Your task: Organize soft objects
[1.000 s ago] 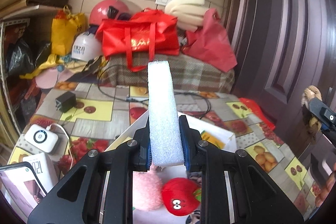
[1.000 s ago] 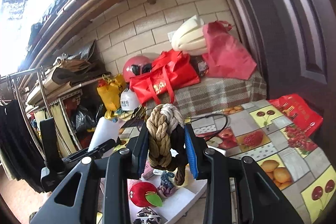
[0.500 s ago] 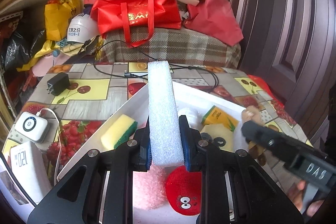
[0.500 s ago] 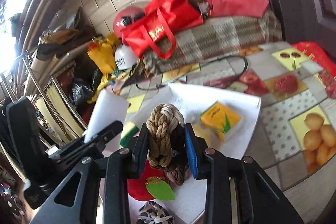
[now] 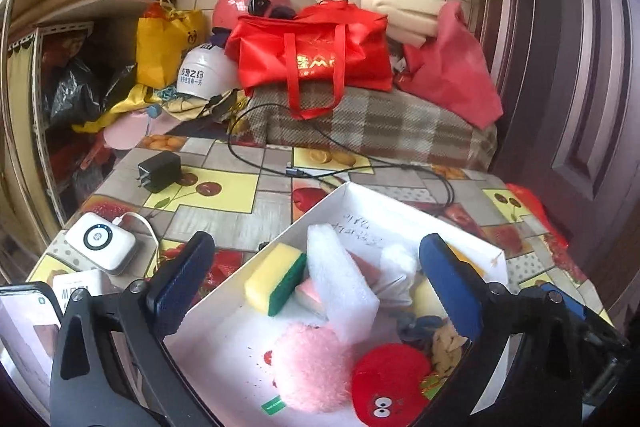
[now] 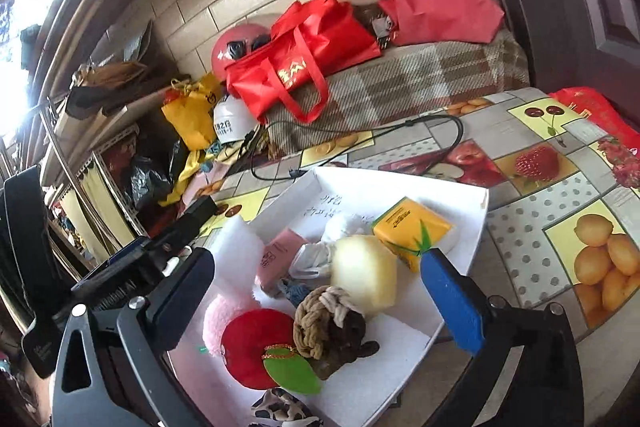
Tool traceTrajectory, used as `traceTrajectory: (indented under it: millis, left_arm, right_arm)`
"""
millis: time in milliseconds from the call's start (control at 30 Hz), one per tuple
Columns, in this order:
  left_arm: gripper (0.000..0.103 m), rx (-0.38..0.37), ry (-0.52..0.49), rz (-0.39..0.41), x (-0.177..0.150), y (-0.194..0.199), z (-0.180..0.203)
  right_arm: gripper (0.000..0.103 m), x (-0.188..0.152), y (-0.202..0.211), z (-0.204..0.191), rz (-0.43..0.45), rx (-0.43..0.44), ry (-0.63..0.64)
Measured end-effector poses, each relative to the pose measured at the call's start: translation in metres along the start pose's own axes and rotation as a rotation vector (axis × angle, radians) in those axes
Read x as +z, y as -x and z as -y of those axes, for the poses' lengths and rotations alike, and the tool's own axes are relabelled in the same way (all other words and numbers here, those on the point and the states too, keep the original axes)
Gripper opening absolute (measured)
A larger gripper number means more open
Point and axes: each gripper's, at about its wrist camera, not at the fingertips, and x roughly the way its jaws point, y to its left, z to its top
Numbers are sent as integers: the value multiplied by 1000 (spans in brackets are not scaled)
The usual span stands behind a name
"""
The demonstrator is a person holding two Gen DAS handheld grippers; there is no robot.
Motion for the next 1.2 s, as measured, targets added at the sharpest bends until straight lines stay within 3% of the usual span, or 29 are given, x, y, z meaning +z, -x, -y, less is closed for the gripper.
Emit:
traceTrajectory:
  millis: [300,433,600,767,933,1067,1133,1200]
  left_arm:
    - [103,-20,-27,39,7,15,12]
    - [103,-24,-50,49,11,26,21]
    - [103,80,-85,55,19,49,40]
    - [103,198,-55,126,23,97,53]
    - [103,207,-7,83,14,142,58]
    - [103,277,-65,89,-6,167,68]
    - [103,341,-124,99,-22,177,76]
    - [103,353,-155,88,-37,181,78]
  right_arm:
    - [103,-3,23,0,59,-66,30]
    - [103,-5,44,-2,113,-185,64]
    - [103,-2,72,-1,145,-257,73]
    - [103,-5,111,4,233,-279,61]
    - [103,-9,151,15,301,-250,30]
    - [103,-11,178,19,300,-237,23]
    - [103,-12,193,16,302,-270,37]
    - [103,-15,207,11,337,-327,52]
